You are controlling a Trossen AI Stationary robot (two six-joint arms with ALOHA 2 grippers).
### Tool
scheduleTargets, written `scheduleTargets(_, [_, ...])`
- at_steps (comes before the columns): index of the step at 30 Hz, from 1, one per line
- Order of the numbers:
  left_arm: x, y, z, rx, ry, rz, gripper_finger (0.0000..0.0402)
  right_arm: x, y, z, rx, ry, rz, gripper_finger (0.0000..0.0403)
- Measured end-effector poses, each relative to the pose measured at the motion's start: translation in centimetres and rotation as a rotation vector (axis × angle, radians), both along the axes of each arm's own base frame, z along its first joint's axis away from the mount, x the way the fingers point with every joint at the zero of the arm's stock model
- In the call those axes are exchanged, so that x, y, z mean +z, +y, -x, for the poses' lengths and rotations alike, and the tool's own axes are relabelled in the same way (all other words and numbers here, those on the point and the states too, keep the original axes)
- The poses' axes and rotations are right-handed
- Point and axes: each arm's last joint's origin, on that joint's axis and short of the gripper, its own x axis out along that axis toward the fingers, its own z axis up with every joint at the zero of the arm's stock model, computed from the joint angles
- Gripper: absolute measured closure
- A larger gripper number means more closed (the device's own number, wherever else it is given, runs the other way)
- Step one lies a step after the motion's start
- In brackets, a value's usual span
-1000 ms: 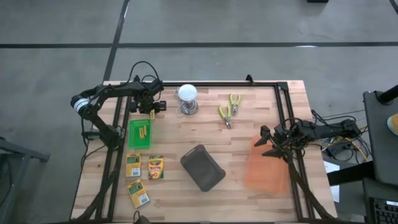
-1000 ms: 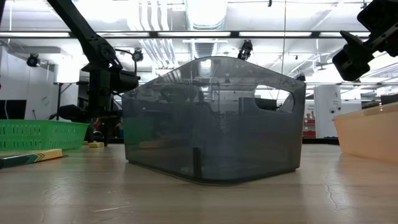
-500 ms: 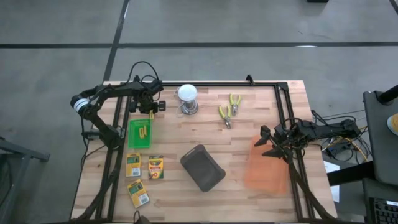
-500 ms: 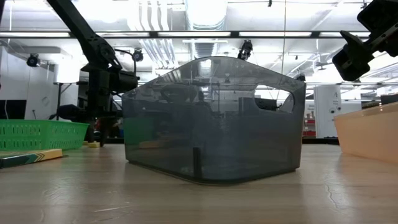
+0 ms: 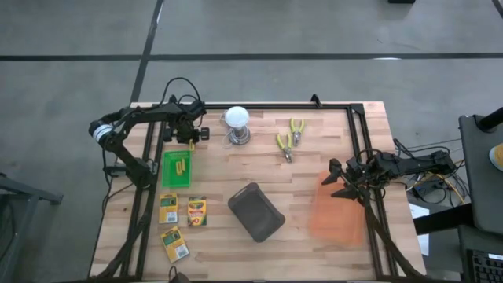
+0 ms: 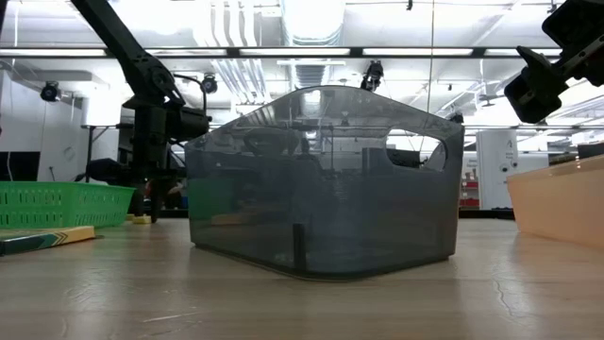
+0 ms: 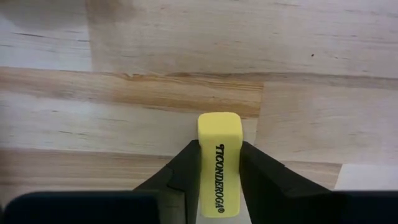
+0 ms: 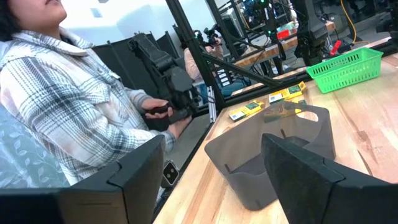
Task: Pick & Place School Supplies
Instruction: Put the yellow eraser into the green bin
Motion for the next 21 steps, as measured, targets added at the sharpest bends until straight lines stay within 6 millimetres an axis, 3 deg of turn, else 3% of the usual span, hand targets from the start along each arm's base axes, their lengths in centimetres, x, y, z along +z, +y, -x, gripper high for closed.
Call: scheduleTargets(21, [3.2,0.8,-0.8,-0.045,0.013,0.017,0.0305,0.0,0.0,0.0,0.0,0.0,0.0,0.0142])
